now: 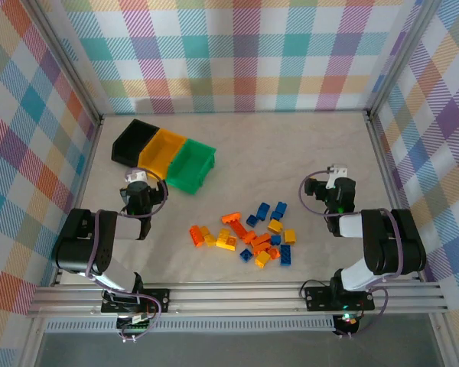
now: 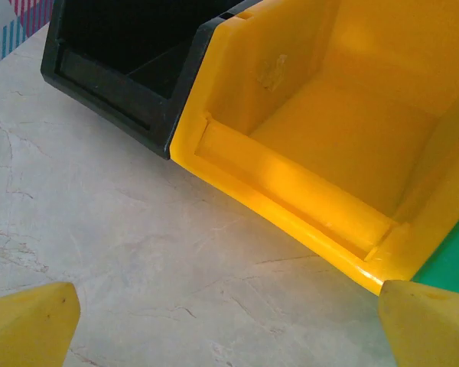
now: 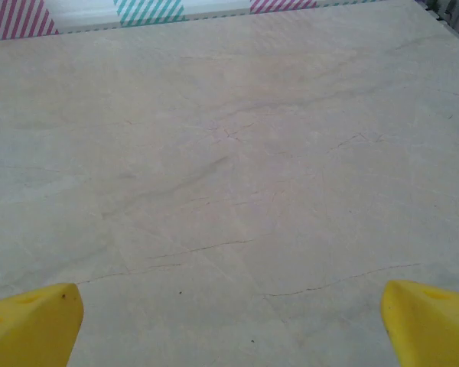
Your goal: Sort the legos into containers by color
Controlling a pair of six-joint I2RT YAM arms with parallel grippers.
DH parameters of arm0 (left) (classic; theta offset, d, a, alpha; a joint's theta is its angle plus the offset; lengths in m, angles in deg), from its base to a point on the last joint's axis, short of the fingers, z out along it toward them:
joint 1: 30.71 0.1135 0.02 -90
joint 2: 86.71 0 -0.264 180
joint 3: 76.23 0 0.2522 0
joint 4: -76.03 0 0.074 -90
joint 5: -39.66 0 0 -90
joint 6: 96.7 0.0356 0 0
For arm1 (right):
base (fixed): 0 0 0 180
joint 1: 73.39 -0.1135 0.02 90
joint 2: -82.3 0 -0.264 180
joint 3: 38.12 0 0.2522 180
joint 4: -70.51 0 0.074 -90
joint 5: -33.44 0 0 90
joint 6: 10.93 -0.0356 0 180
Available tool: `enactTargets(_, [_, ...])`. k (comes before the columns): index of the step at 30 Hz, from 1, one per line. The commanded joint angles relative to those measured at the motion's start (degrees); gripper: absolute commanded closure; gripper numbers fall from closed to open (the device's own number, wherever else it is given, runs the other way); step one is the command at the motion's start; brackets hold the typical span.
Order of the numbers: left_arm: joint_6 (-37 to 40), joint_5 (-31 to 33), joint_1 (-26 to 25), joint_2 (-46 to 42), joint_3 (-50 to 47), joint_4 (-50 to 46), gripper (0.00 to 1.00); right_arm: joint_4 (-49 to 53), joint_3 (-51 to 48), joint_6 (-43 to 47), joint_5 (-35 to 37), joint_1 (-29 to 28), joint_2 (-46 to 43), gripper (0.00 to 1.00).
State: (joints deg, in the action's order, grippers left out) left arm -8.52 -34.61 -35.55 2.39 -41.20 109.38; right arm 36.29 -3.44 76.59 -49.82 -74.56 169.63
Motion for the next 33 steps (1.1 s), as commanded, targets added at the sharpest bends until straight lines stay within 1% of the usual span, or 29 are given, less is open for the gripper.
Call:
enactTargets(1, [1.01,0.53,-0.52,0.39,0.96,2.37,0.0,-2.28,1.31,0.45,-1.02,-0.26,0.65,0.0])
enactTargets(27, [1.01,0.55,-0.54,0.27,0.99,2.35,0.0,-2.15,1.43,0.1,-0.55,-0.23,0.74,0.0])
enactTargets(28, [0.84,1.25,-0.54,-0.48,0.74,2.75,0.0,-2.58,1.31,0.04,-0.33,-0.21,0.61,0.0])
enactTargets(29, [0.42,1.01,-0.56,-2.48,0.86,0.11,0.0,-1.82,1.58,-0.36,1.16,-0.28,-0.3,0.0])
enactTargets(30, [0.75,0.79,-0.42,-4.54,0.73,-0.62,0.0,1.21,1.74,-0.61,0.82,-0.21,-2.18,0.0])
enactTargets(31, [-0.11,2.69,-0.44,-7.01,1.58,-4.76,0.0,0.8,1.6,0.17,1.72,-0.59,-3.4,0.0])
enactTargets(33, [-2.74,8.21,-0.42,-10.65,3.04,-10.74,0.0,8.87,3.74,-0.81,5.51,-1.28,-7.83,0.0])
